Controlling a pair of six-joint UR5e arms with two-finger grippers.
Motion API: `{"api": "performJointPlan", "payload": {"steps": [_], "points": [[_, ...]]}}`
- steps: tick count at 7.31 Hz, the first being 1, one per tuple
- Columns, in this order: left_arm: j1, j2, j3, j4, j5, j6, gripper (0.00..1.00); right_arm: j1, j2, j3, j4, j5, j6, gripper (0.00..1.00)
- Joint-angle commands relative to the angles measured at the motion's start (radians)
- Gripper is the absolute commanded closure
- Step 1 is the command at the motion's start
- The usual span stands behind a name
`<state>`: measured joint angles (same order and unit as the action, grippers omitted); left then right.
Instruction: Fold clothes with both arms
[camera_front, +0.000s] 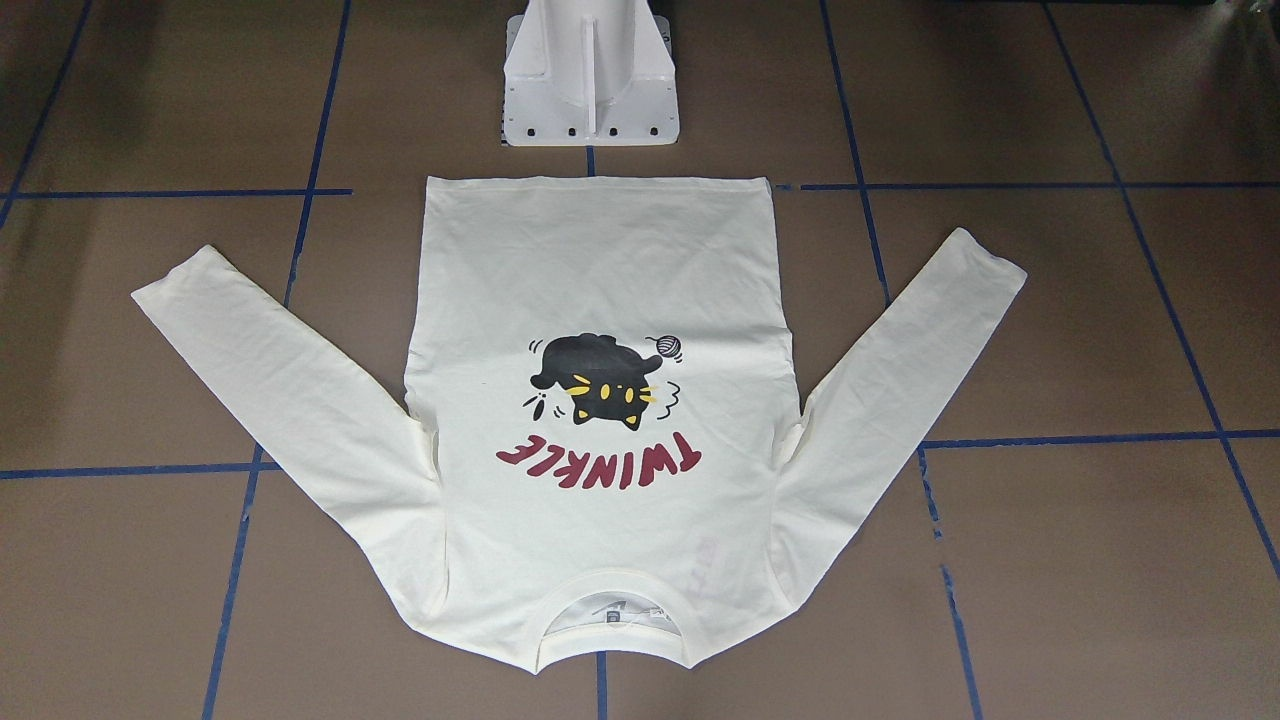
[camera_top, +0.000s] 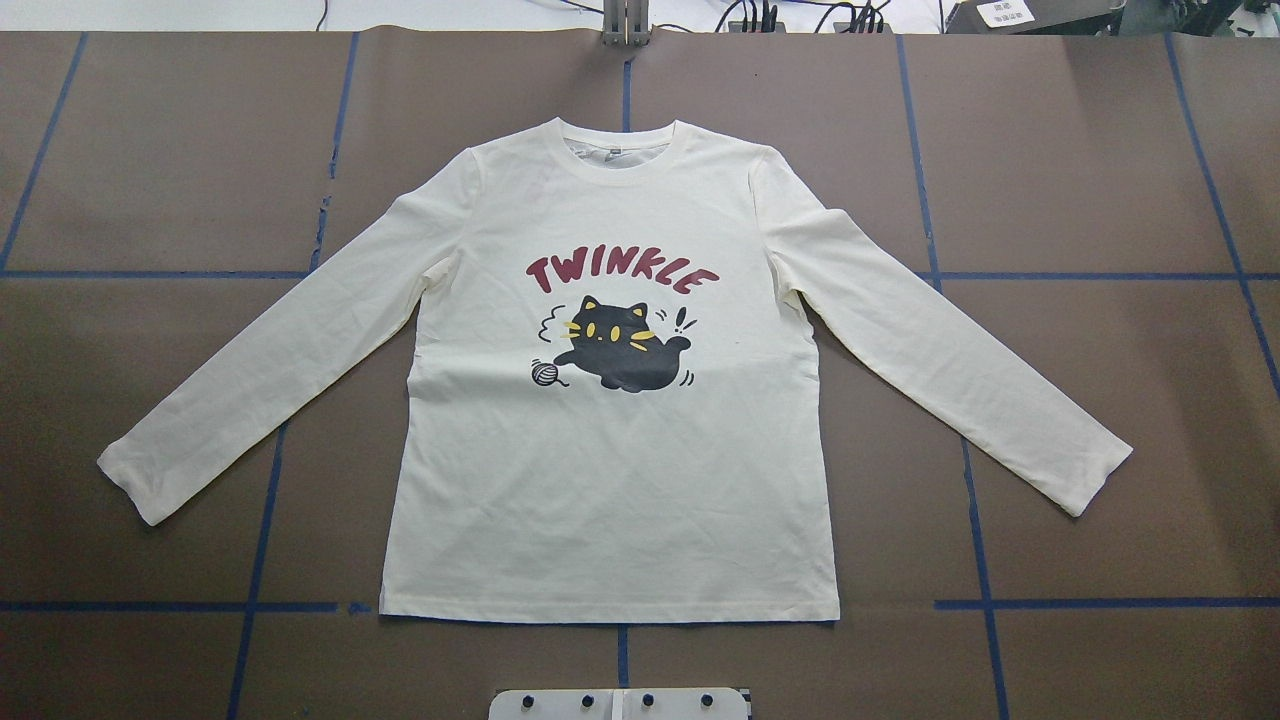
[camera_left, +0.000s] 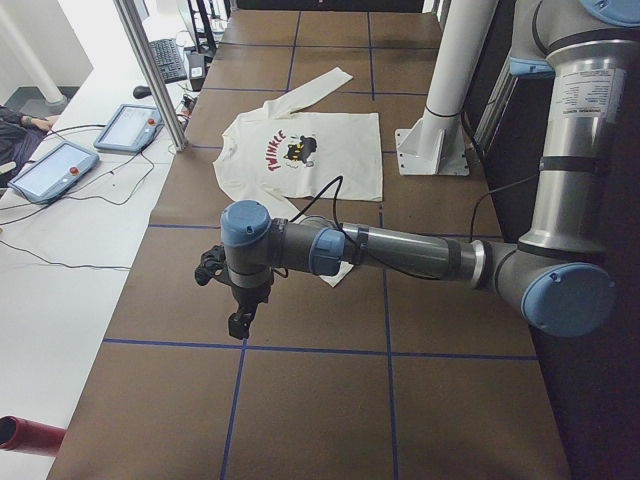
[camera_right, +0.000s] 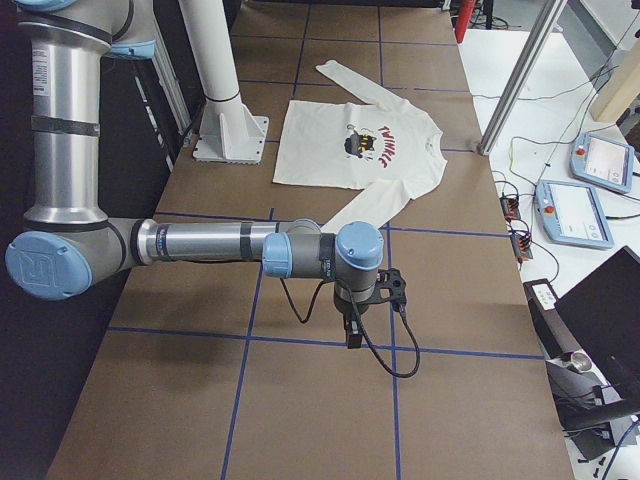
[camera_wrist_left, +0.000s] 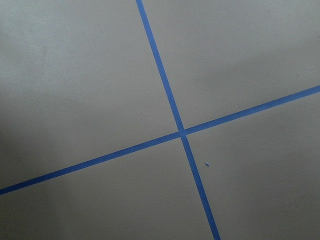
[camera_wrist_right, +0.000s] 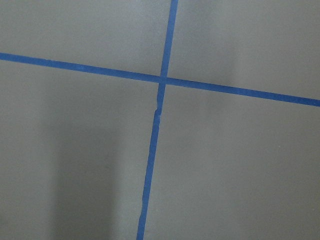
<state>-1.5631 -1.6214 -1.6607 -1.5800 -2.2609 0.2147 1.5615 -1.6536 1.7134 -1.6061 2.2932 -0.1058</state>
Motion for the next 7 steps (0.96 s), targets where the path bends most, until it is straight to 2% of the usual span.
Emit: {"api": "performJointPlan", "payload": {"steps": [1, 3, 4, 5, 6, 7], "points": [[0.002, 0.003, -0.026, -0.005, 0.004, 0.008, 0.0, -0.001, 0.0, 0.012, 0.001, -0.003, 0.002, 0.0], [0.008, 0.002, -0.033, -0.014, 0.004, -0.001, 0.0, -0.015, 0.027, 0.044, 0.002, -0.001, 0.005, 0.0], [0.018, -0.017, -0.039, -0.031, 0.011, 0.005, 0.0, -0.024, 0.11, 0.048, 0.027, -0.004, 0.005, 0.0], [0.02, -0.034, -0.031, -0.146, 0.042, -0.003, 0.0, -0.024, 0.142, 0.031, 0.079, -0.008, 0.015, 0.0], [0.018, -0.047, -0.007, -0.352, 0.069, -0.014, 0.0, -0.024, 0.141, 0.037, 0.083, 0.005, 0.026, 0.0], [0.018, -0.051, 0.046, -0.476, 0.067, -0.058, 0.0, -0.023, 0.127, 0.026, 0.084, 0.117, 0.02, 0.0]]}}
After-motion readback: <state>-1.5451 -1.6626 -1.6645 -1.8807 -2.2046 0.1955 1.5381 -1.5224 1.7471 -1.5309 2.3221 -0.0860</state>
